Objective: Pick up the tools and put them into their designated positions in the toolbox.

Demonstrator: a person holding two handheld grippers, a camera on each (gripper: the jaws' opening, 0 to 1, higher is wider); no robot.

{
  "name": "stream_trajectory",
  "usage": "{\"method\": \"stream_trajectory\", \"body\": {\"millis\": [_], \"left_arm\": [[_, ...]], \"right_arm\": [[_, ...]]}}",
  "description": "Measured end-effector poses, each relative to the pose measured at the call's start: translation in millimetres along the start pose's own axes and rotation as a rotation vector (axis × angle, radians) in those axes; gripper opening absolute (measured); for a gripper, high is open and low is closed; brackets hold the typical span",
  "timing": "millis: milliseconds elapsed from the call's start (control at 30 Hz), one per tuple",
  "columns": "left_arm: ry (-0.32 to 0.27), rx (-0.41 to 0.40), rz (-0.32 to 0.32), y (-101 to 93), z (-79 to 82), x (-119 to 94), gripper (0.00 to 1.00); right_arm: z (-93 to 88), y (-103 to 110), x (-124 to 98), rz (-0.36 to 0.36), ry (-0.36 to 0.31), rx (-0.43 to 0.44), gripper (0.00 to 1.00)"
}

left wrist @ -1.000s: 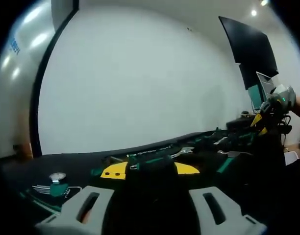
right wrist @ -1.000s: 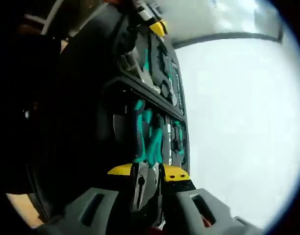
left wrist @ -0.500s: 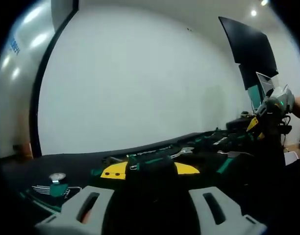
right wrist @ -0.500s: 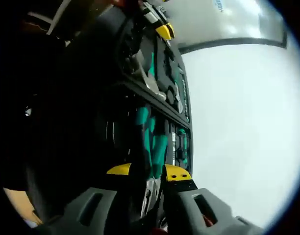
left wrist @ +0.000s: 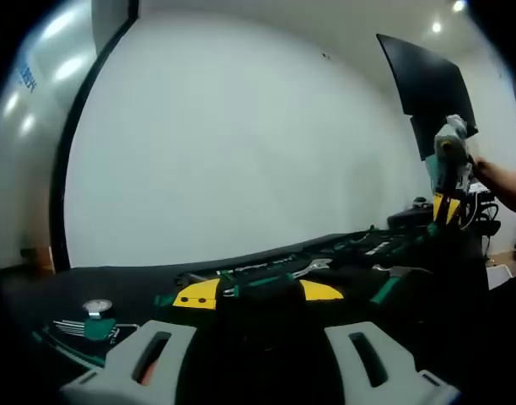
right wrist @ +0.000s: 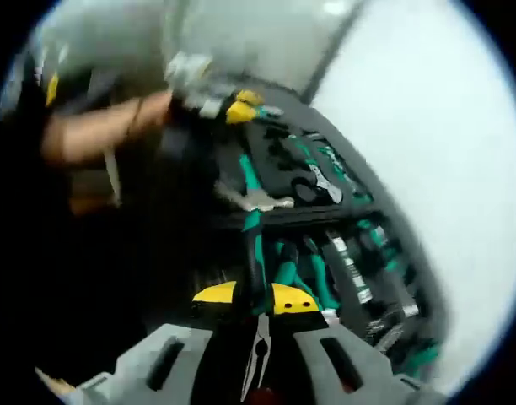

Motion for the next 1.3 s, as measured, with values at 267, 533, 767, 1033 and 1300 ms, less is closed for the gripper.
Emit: {"method": "stream_trajectory", "body": {"millis": [267, 533, 767, 1033, 1300], "left_arm": [[0.000, 0.000, 0.000, 3.9, -1.4, -1, 0.35], [0.007, 0.005, -0.002, 4.5, -2.8, 0, 0.35], [0.003, 0.002, -0.004, 0.6, -1.4, 0, 0.35], [0.021, 0.004, 0.003, 2.3, -4.0, 1, 0.34], [0.026, 0.011, 0.000, 1.3, -4.5, 1, 0.34]], "right_arm": [[-26.6, -89, 15, -0.137, -0.028, 0.515, 0.00], [-16.0, -66, 3, -0.291, -0.099, 0.356, 0.28], [-35.3, -40, 34, -0.335, -0.100, 0.263, 0.32], [-31.9, -37, 25, -0.178, -0.066, 0.136, 0.28], [-37.1, 8, 21, 0.037, -0.138, -0.038, 0.28]]}}
Point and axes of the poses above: the point that each gripper's makers call its tool centre point, and the gripper's own axes: x roughly forward along the fingers, y roughly to its left, z roughly out of its top, the point moved 6 cm from there along -x, roughly backward along the fingers, and after that the axes turned 14 degrees about -z, right-handed, at the moved point
